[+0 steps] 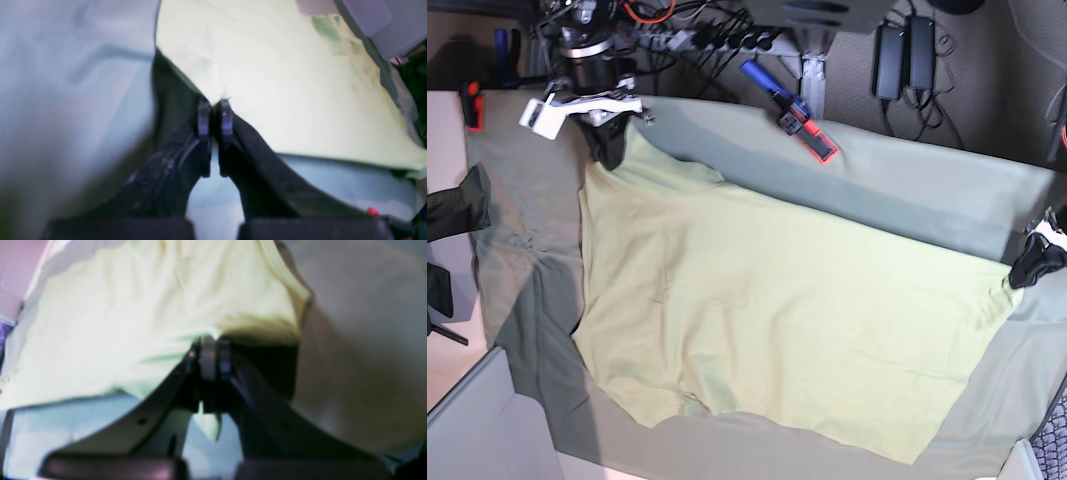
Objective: Fold the T-shirt properly
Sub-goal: 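Lift and fold the shirt lengthwise, pulling both grippers across the body, then lay the folded edge down and open both grippers, then grasp the shirt's hem corners with both grippers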
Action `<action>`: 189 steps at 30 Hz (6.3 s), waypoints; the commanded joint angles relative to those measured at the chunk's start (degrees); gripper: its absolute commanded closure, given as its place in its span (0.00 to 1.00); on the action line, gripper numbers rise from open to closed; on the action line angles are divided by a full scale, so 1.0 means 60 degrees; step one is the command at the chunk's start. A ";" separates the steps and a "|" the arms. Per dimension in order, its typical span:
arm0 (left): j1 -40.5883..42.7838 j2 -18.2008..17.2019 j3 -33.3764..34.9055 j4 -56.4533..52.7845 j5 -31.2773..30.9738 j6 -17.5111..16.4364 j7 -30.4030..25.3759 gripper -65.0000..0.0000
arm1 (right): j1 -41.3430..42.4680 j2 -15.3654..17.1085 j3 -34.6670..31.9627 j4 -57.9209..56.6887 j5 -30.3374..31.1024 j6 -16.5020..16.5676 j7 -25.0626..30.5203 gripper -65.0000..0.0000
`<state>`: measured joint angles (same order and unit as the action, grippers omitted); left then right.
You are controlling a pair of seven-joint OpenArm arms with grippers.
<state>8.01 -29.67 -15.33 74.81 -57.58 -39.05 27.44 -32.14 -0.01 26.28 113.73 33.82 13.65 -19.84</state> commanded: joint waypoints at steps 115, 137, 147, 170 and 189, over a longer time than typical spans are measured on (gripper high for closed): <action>-0.4339 0.0831 0.0470 -0.3927 0.0295 -0.0159 0.0670 1.00 | 0.4583 0.0783 0.1370 -0.4058 0.0448 0.0554 -0.2725 1.00; -0.0448 -0.0361 -0.0066 -0.1293 -0.2579 -0.0159 0.2911 1.00 | 0.1297 0.1883 0.1377 -0.1581 0.1260 0.0801 -0.2922 1.00; 0.1526 -0.0401 -0.0601 0.0514 -0.2579 -0.0159 0.2889 1.00 | 0.0295 0.2412 0.1825 -0.1424 0.1264 0.0798 -0.2922 1.00; 0.1494 -0.0488 -0.2084 0.1963 -0.1778 -0.0159 0.2718 0.41 | 0.0237 0.2433 0.3133 -0.1410 0.1195 0.0798 -0.2881 0.32; -0.6451 0.0106 0.1985 -0.5716 0.2350 0.0466 0.0448 0.41 | 0.0852 0.3045 0.3559 -0.1410 0.0969 0.0801 -0.2991 0.32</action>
<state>-29.02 -28.25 -3.29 39.35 -42.48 -35.48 31.20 -26.96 17.30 47.11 104.29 39.16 16.16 -39.07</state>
